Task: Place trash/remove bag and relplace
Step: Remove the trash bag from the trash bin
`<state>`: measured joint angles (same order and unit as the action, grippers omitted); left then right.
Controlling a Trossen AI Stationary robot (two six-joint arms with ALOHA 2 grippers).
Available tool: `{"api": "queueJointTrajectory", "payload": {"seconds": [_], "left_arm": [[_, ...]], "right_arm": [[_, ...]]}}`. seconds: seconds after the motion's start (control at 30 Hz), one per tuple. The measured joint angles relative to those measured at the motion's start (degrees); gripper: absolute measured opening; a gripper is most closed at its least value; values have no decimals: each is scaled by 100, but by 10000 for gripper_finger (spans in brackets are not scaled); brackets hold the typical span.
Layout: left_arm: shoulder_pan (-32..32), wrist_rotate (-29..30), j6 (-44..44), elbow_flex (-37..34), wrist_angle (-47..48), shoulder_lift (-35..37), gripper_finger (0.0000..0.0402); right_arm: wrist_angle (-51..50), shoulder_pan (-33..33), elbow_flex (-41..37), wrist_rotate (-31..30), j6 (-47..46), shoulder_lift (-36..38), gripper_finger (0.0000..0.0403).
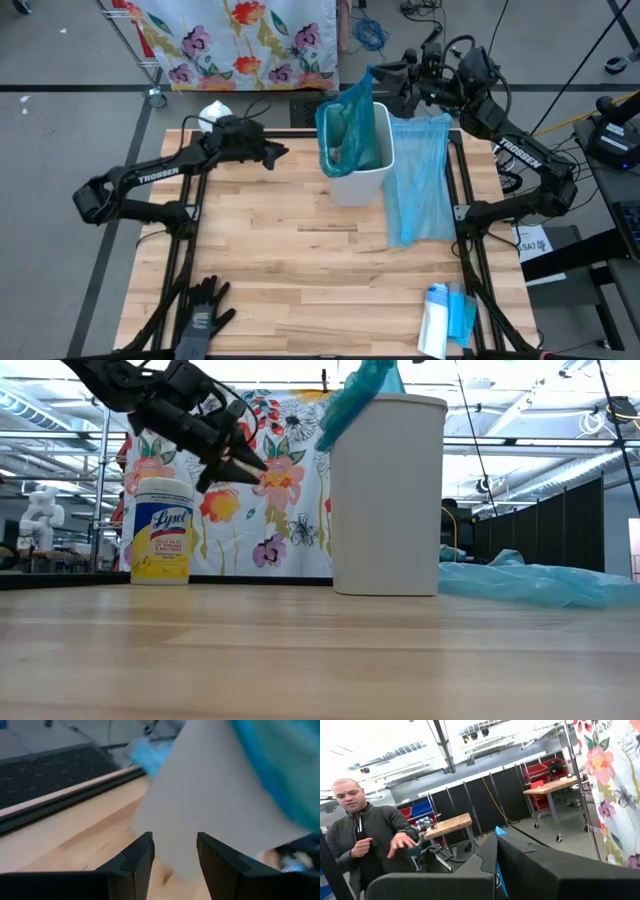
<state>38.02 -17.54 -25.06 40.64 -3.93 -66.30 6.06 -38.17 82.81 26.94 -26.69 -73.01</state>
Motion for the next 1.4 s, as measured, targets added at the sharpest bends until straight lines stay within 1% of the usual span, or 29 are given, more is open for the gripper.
{"api": "queueJointTrajectory", "payload": {"seconds": [0.13, 0.23, 0.33, 0.53, 0.67, 0.87, 1.1, 1.4], "left_arm": [[-176, -125, -521, 0, -961, -308, 153], [-349, -298, -951, 0, -1628, -678, 153], [-554, -348, -1229, 0, -2281, -1059, 153], [-828, -348, -1769, 0, -3174, -1628, 153], [-896, -348, -1962, 0, -3519, -1770, 153], [-889, -350, -1967, 0, -3586, -1771, 153], [-878, -438, -2114, 0, -4245, -1769, 153], [-872, -471, -2085, 195, -4234, -1769, 153]], "right_arm": [[-90, 0, 0, 2, -105, 0, 0], [-83, 0, 0, 2, -116, 0, 0], [-89, 0, 0, 2, -116, 0, 0], [-422, 2, 0, 7, -119, 0, 0], [-816, 2, 0, 11, -80, 0, 0], [-1299, 3, -2, 10, 70, 0, 0], [-1414, 4, -2, 11, 183, 0, 0], [-1412, 4, -2, 11, 185, 0, 0]]}}
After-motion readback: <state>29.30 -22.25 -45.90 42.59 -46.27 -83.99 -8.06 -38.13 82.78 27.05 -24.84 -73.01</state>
